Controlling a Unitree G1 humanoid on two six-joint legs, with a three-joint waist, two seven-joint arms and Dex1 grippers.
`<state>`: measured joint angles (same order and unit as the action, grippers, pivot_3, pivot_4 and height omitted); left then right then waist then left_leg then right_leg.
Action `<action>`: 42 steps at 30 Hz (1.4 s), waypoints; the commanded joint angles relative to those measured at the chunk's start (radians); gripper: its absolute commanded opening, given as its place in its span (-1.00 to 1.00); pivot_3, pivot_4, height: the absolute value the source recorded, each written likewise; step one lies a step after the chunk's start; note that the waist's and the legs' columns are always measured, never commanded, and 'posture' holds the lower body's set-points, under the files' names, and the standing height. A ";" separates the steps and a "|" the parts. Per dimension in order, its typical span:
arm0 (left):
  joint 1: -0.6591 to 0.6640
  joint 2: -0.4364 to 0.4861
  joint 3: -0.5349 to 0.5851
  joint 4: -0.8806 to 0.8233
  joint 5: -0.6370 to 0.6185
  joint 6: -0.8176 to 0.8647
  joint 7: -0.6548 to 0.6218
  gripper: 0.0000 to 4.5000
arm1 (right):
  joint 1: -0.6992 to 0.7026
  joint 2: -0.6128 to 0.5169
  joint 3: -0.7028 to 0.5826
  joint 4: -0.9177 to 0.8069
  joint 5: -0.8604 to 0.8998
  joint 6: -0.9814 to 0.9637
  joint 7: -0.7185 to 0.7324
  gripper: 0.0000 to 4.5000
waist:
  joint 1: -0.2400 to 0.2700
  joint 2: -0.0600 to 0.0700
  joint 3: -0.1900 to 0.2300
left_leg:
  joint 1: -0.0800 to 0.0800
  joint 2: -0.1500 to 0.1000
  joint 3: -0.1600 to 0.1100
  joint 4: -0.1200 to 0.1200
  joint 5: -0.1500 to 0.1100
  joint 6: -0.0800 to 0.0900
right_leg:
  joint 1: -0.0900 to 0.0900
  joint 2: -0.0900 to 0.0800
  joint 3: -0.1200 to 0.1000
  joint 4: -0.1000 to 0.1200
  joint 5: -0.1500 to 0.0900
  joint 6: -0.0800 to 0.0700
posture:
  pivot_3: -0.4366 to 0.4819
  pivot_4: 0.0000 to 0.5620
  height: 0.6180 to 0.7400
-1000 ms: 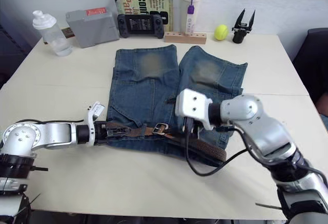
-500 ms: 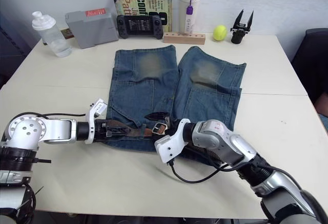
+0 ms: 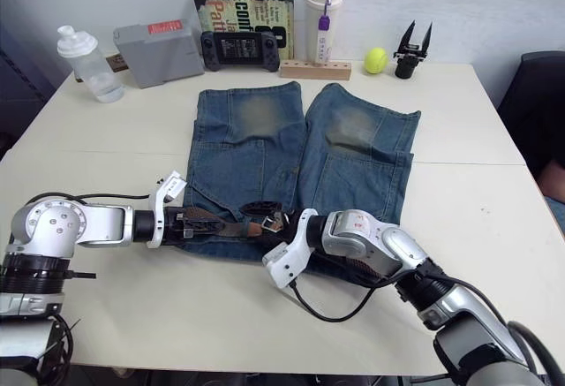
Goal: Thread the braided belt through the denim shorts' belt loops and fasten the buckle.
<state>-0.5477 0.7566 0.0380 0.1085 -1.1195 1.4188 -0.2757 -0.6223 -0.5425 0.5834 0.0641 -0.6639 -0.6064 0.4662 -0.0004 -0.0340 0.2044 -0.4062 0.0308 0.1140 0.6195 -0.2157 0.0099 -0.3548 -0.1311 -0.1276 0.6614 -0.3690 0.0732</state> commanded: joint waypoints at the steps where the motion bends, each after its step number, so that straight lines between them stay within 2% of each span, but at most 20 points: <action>1: 0.025 -0.013 -0.028 0.022 0.103 0.030 0.000 -1.00 | 0.022 -0.025 -0.017 -0.005 -0.003 0.005 0.040 0.98 | 0.000 0.000 0.000 | 0.000 0.000 0.000 0.000 0.000 0.000 | 0.000 0.000 0.000 0.000 0.000 0.000 | -0.05 -0.47 0.56; 23: 0.031 -0.066 0.031 -0.015 0.212 0.099 -0.061 -1.00 | 0.015 0.036 -0.032 0.030 -0.030 0.091 0.006 0.98 | -0.003 0.000 -0.003 | 0.001 0.000 0.000 -0.001 -0.002 -0.004 | 0.000 0.000 0.000 0.000 0.000 0.000 | -0.05 -0.47 0.56; 25: 0.035 -0.070 0.035 -0.018 0.218 0.101 -0.064 -1.00 | 0.017 0.035 -0.038 0.026 -0.048 0.105 -0.007 0.77 | -0.003 0.000 -0.003 | 0.001 0.001 0.000 -0.002 -0.002 -0.004 | 0.000 0.000 0.000 0.000 0.000 0.000 | -0.05 -0.47 0.56; 33: 0.048 -0.088 0.057 -0.031 0.248 0.111 -0.076 -1.00 | 0.031 0.043 -0.060 -0.029 -0.054 0.154 -0.015 0.77 | -0.002 0.000 -0.003 | 0.001 0.000 0.000 -0.003 -0.002 -0.005 | -0.001 0.000 0.000 0.000 0.000 0.000 | -0.05 -0.47 0.56; 35: 0.050 -0.092 0.060 -0.033 0.255 0.112 -0.079 -1.00 | 0.035 0.044 -0.054 -0.039 -0.058 0.159 -0.013 0.54 | -0.001 0.000 -0.003 | 0.001 0.000 0.000 -0.004 -0.003 -0.005 | -0.001 0.000 0.000 0.000 0.000 0.000 | -0.05 -0.47 0.56; 38: 0.052 -0.098 0.065 -0.033 0.266 0.114 -0.083 -1.00 | 0.039 0.052 -0.058 -0.054 -0.086 0.192 -0.022 0.02 | -0.001 0.000 -0.003 | 0.001 0.000 0.000 -0.004 -0.003 -0.005 | -0.001 0.000 0.000 0.000 0.000 0.000 | -0.05 -0.47 0.56; 39: 0.052 -0.100 0.066 -0.034 0.269 0.114 -0.085 -1.00 | 0.041 0.060 -0.068 -0.061 -0.091 0.215 -0.028 -0.25 | -0.001 0.000 -0.003 | 0.001 0.000 0.000 -0.004 -0.002 -0.006 | -0.001 0.000 0.000 0.000 0.000 0.000 | -0.05 -0.47 0.56; 42: 0.053 -0.102 0.067 -0.032 0.279 0.113 -0.092 -1.00 | 0.054 0.070 -0.074 -0.092 -0.093 0.242 -0.022 -0.76 | 0.000 0.000 -0.003 | 0.001 0.000 0.000 -0.004 -0.003 -0.006 | -0.001 0.000 0.000 0.000 0.000 0.000 | -0.05 -0.47 0.56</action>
<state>-0.5345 0.6640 0.1467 0.0497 -0.9043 1.5044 -0.3914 -0.5710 -0.4806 0.5431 0.0260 -0.7571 -0.3824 0.4589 -0.0005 -0.0336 0.2013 -0.4056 0.0310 0.1141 0.6150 -0.2183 0.0042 -0.3561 -0.1311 -0.1275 0.6607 -0.3690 0.0732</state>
